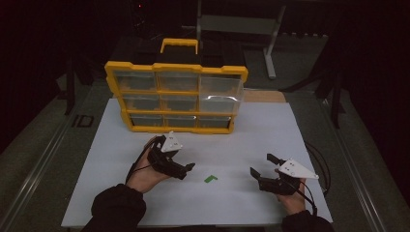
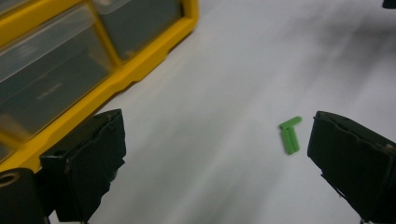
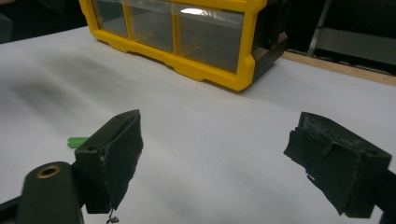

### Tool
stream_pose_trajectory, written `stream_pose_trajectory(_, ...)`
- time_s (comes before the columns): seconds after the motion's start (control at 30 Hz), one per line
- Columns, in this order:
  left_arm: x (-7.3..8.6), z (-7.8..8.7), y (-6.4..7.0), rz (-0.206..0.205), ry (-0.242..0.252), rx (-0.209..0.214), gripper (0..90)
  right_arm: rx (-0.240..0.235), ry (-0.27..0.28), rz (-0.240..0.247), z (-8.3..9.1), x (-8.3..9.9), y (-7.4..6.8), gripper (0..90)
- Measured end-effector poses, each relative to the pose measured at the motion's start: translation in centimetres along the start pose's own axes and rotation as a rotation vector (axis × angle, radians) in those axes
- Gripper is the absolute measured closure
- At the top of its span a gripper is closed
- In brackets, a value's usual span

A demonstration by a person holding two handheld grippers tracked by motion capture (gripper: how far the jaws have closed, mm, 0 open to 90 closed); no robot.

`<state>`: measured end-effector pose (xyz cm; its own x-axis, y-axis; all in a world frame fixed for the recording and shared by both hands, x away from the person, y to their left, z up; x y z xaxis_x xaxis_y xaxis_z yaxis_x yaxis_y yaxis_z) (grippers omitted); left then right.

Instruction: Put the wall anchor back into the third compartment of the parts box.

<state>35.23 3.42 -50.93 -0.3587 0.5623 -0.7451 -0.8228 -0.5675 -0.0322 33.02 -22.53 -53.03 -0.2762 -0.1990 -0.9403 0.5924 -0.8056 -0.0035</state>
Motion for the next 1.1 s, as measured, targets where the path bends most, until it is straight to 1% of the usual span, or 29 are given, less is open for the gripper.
stream_pose_trajectory(0.17, -1.0, -0.9, 0.7, -0.02, -0.014, 0.033, 4.4, 0.004, 0.007, -0.001, 0.1, -0.1, 0.1, 15.6)
stream_pose_trajectory(0.23, -1.3, -1.4, 0.9, -0.026, -0.02, 0.039, 4.4, 0.006, 0.009, -0.001, 0.1, -0.1, 0.2, 15.6)
stream_pose_trajectory(0.27, -1.3, -1.4, 0.9, -0.026, -0.02, 0.039, 4.4, 0.006, 0.009, -0.001, 0.1, -0.1, 0.2, 15.6)
stream_pose_trajectory(0.4, -1.9, -2.3, 1.3, -0.044, -0.041, 0.062, 4.5, 0.011, 0.012, 0.001, 0.2, -0.1, 0.3, 15.6)
stream_pose_trajectory(0.57, -2.3, -3.1, 1.5, -0.053, -0.059, 0.086, 4.6, 0.015, 0.015, 0.001, 0.2, -0.1, 0.4, 15.6)
stream_pose_trajectory(0.63, -2.5, -3.5, 1.6, -0.056, -0.066, 0.095, 4.7, 0.016, 0.017, 0.002, 0.2, -0.1, 0.4, 15.6)
stream_pose_trajectory(0.9, -2.6, -5.1, 2.5, -0.087, -0.118, 0.129, 4.8, 0.019, 0.021, 0.002, 0.3, -0.2, 0.5, 15.7)
stream_pose_trajectory(1.1, -2.6, -6.6, 3.1, -0.089, -0.152, 0.15, 5.0, 0.02, 0.025, 0.003, 0.4, -0.2, 0.6, 15.7)
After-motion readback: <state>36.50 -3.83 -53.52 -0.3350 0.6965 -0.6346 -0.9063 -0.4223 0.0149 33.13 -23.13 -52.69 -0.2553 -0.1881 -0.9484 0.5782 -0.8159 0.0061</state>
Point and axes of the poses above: each handheld gripper's, and its own axes: z roughly backward along the jaws, x roughly out of its underside, y roughly to its right, the point moved 10 cm from there along -z, roughly forward along the jaws, and after that the axes turned 1 degree about x, right-handed, at the moved point
